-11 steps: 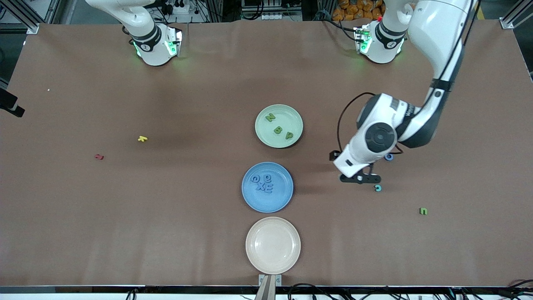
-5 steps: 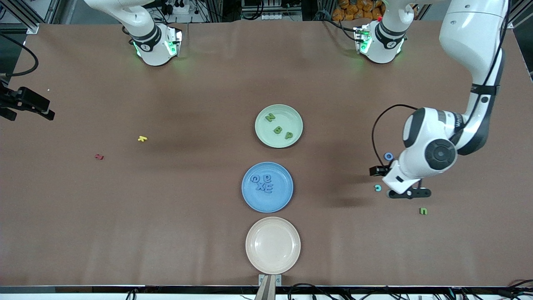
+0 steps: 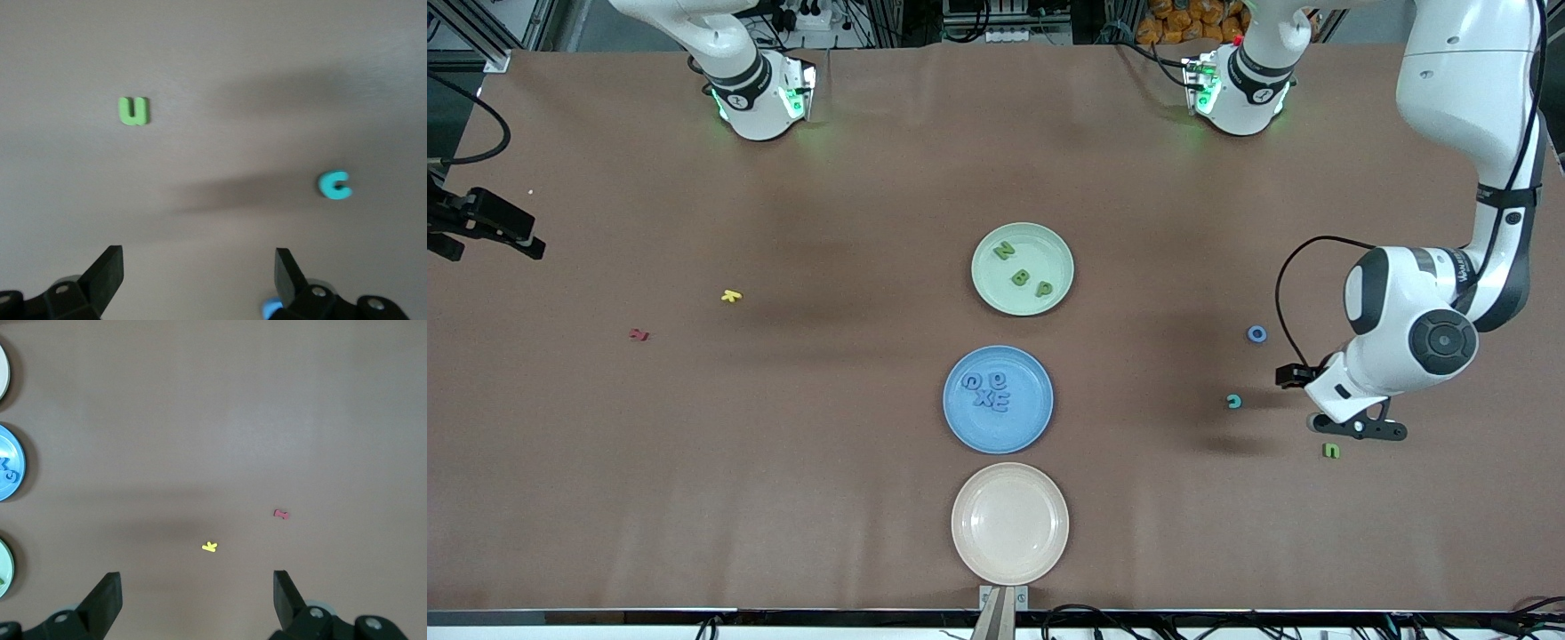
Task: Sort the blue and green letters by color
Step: 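Move the left gripper toward the green u beside the blue o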
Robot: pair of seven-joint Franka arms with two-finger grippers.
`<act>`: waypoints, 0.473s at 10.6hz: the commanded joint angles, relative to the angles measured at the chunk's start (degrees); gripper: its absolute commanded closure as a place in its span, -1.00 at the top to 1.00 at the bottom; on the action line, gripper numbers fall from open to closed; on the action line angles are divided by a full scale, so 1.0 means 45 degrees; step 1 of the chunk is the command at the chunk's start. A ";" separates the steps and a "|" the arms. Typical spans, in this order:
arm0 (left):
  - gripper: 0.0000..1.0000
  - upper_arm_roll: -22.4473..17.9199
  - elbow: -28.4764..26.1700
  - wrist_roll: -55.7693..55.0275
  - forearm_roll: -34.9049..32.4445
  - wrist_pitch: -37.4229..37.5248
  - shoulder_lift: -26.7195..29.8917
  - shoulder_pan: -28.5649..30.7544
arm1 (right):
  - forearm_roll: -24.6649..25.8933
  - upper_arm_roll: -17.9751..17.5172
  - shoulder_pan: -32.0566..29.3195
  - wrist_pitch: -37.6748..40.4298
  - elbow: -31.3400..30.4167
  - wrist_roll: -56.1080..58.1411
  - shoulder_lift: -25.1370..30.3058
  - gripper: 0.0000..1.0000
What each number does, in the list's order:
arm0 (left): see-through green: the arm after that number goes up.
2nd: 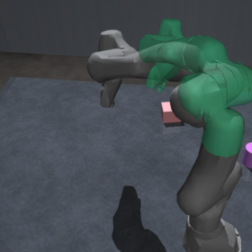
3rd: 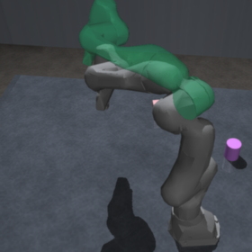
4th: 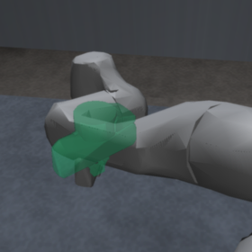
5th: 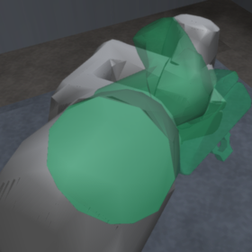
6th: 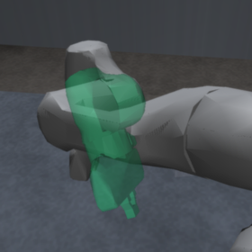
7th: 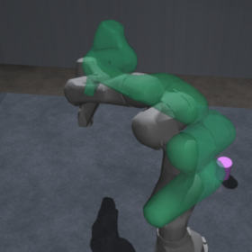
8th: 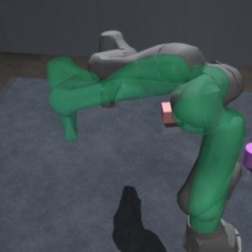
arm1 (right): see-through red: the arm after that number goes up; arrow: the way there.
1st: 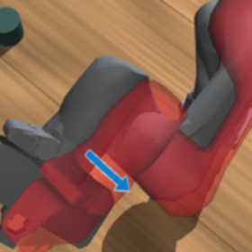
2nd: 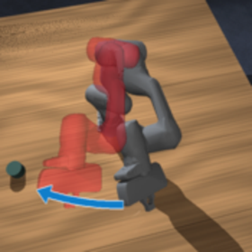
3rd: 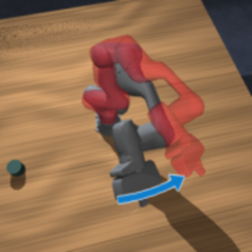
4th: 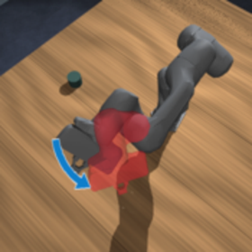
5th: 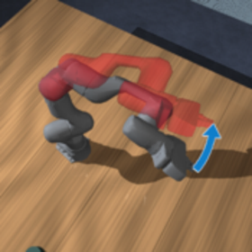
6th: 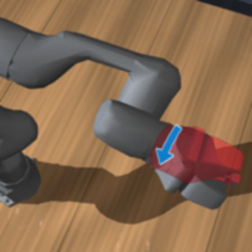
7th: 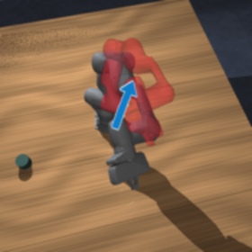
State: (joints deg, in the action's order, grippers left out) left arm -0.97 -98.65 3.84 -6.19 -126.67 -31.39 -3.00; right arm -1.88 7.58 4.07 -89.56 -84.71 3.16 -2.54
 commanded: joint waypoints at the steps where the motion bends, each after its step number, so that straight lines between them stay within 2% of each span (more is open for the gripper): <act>1: 1.00 -0.1051 0.0320 0.2810 0.1683 -0.1125 -0.0970 0.0100 | -0.0032 -0.0883 -0.0866 -0.0021 0.0075 -0.0097 -0.0040 1.00; 3: 1.00 -0.1463 0.1002 0.4450 0.2894 -0.1926 -0.1831 0.0255 | -0.0032 -0.0864 -0.0807 -0.0020 0.0094 -0.0116 -0.0060 1.00; 5: 1.00 -0.1660 0.1315 0.4694 0.3855 -0.1929 -0.2125 0.0256 | -0.0032 -0.0864 -0.0846 -0.0040 0.0095 -0.0116 -0.0060 1.00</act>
State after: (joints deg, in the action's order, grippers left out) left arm -7.28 -96.32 22.47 6.99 -135.35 -38.52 -1.56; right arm -1.88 4.84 1.71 -89.57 -84.71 3.16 -2.60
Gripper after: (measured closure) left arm 0.000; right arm 0.000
